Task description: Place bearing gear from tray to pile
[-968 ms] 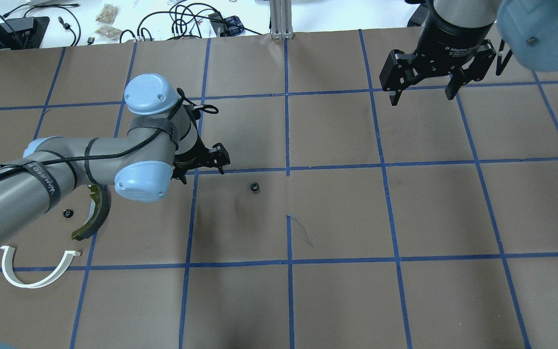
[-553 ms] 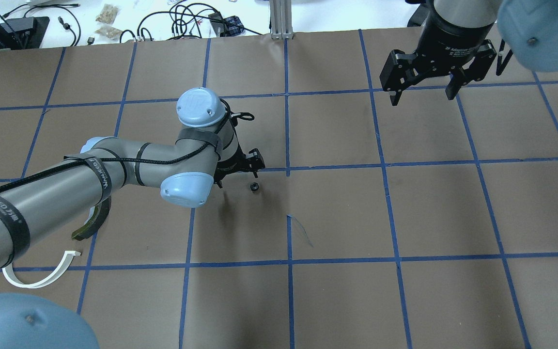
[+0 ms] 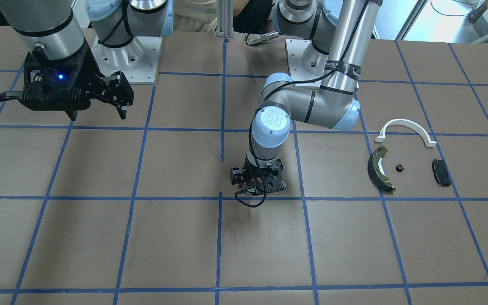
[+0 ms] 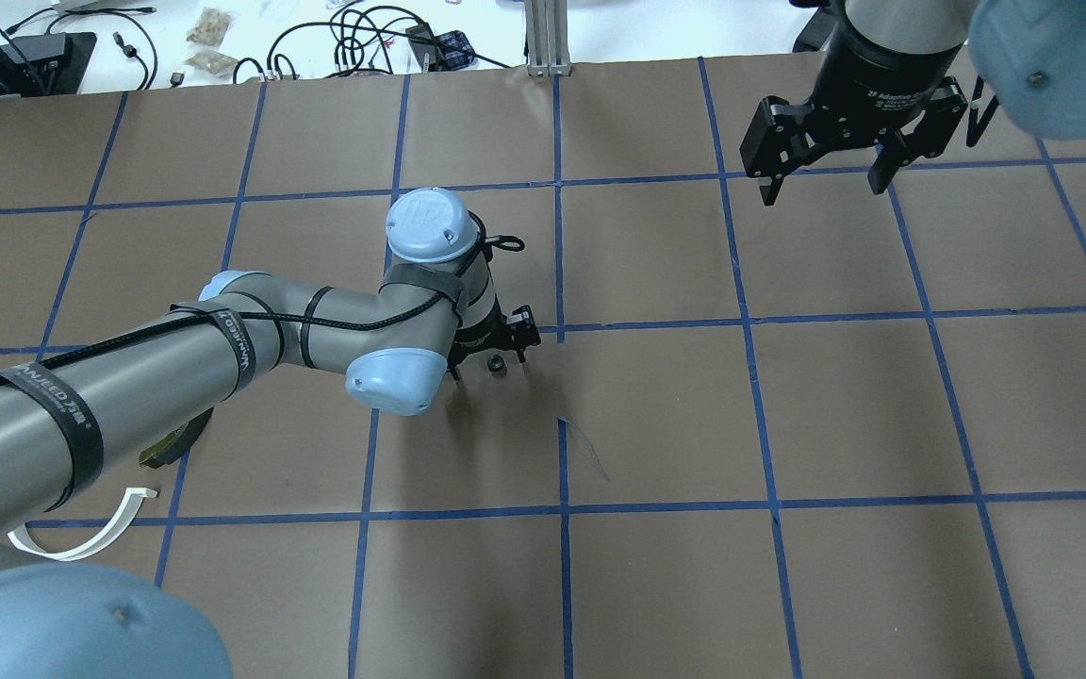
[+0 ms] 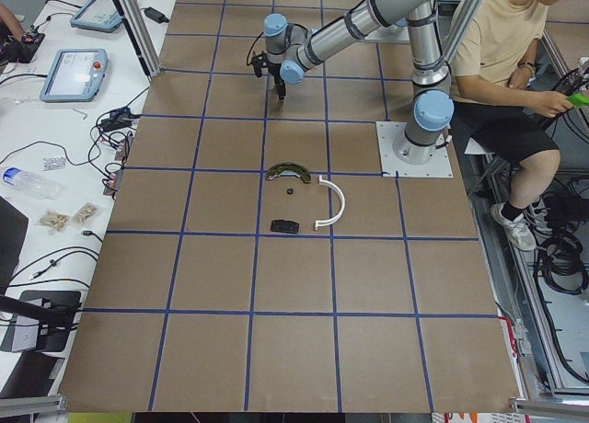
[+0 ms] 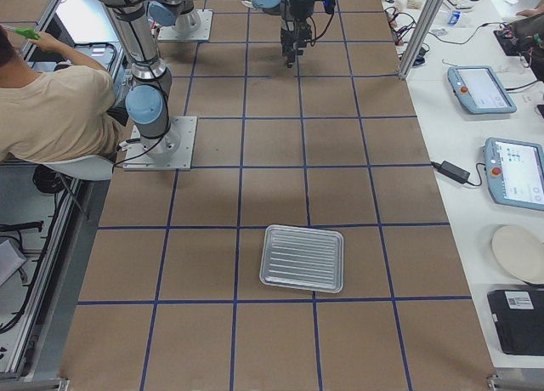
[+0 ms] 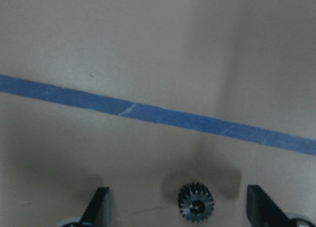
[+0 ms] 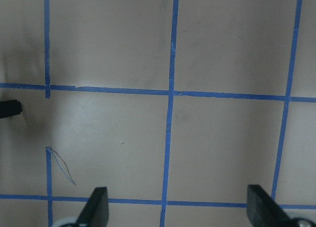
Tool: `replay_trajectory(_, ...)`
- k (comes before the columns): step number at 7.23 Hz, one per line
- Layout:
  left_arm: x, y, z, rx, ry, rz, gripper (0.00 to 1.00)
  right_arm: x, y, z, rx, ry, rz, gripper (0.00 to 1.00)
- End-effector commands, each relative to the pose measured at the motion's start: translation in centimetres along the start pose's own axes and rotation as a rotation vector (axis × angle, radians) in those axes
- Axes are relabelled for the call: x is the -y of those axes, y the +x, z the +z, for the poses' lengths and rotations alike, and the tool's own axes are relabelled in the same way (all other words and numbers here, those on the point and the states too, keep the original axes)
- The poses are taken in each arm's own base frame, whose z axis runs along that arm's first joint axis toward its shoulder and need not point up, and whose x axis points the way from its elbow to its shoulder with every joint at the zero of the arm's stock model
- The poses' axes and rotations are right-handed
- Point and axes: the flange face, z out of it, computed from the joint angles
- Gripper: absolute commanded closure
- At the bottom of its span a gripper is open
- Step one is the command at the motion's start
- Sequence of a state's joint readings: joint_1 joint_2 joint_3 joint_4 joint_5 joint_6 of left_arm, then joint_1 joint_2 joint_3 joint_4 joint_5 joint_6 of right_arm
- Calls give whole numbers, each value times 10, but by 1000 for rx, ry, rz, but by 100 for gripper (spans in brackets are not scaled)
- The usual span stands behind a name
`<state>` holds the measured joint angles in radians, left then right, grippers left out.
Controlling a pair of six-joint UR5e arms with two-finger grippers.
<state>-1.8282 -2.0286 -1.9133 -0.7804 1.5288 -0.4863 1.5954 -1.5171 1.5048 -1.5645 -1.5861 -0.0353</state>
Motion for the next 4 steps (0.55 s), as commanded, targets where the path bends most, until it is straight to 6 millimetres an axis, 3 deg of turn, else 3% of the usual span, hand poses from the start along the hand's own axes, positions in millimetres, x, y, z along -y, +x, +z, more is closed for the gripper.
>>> replay_trajectory(1,0,0,0,3,-1,-3,82,0,0,0,0,0,0,0)
replay_trajectory(3,4,-2,-12,-6,19,12,95,0,0,0,0,0,0,0)
replay_trajectory(4,14,-8,-26,-15,39,7,95,0,0,1,0,-3,0,0)
